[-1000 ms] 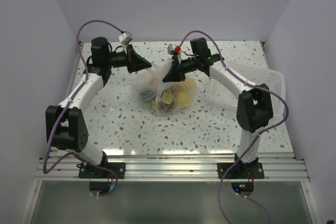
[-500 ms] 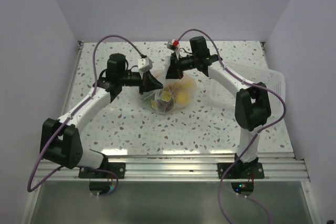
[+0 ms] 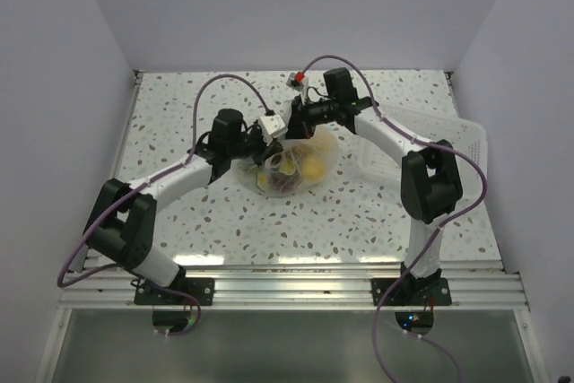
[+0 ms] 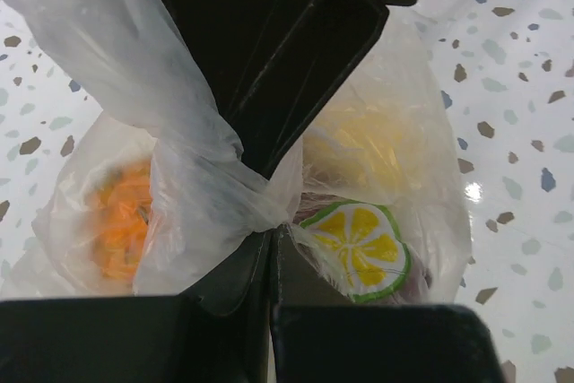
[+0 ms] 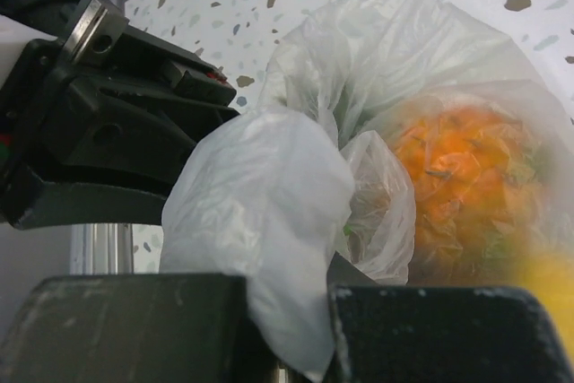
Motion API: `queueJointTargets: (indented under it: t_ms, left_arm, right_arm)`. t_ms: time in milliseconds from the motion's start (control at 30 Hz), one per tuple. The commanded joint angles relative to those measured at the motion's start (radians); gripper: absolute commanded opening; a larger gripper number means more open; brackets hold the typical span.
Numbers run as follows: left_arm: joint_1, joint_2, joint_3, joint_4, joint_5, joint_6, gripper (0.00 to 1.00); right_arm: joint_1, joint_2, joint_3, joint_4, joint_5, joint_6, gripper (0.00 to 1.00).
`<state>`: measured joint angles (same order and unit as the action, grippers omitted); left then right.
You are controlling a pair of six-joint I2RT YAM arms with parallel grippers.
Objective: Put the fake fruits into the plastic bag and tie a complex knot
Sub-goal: Tie the plastic bag at the center of the board.
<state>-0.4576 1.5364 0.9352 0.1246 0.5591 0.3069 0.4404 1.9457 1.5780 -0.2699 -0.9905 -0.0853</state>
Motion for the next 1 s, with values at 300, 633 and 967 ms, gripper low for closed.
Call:
queueJointTargets:
  t_ms: [300, 633, 967]
  left_arm:
    - [0.016, -0.005, -0.044, 0.225, -0.412, -0.063, 0.00]
    - [0.131, -0.200, -0.020, 0.068, -0.017, -0.195, 0.00]
    - [0.134, -0.234, 0.057, -0.063, -0.113, -0.226, 0.00]
  right_arm:
    - [-0.012, -0.033, 0.040, -0.035, -0.065, -0.013, 0.00]
    - [-0.040, -0.065, 0.050, 0.040, -0.062, 0.018, 0.14]
    - [-0.060, -0.142, 0.007, 0.107, -0.062, 0.078, 0.71]
